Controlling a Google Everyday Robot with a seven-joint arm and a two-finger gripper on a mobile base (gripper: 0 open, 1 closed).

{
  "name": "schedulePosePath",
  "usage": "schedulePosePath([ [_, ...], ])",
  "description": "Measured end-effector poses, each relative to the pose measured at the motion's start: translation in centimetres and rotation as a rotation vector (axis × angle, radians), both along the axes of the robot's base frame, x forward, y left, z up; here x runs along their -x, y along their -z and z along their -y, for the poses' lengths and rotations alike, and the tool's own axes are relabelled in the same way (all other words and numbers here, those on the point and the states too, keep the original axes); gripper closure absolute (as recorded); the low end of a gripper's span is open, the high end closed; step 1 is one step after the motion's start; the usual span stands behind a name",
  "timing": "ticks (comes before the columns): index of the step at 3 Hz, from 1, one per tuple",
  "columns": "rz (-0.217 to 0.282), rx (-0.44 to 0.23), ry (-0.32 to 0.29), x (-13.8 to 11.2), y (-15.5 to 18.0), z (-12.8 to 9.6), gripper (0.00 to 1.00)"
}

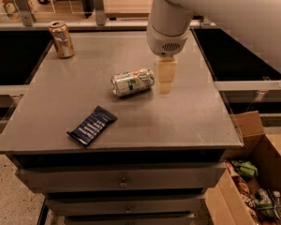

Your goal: Move 7up can near orange can

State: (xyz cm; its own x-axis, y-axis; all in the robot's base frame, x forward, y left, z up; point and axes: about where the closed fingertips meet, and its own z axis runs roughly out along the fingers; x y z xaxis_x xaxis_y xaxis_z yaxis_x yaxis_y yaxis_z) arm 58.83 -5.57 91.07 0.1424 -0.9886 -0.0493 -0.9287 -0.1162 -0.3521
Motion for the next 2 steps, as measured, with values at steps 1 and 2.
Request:
schedulePosePath([
  [1,-0.041,0.012,-0.021,-1.6,2.0,-1.8,0.0],
  [2,-0.1,0.016,-0.046,-2.0,4.3,-3.6,0.0],
])
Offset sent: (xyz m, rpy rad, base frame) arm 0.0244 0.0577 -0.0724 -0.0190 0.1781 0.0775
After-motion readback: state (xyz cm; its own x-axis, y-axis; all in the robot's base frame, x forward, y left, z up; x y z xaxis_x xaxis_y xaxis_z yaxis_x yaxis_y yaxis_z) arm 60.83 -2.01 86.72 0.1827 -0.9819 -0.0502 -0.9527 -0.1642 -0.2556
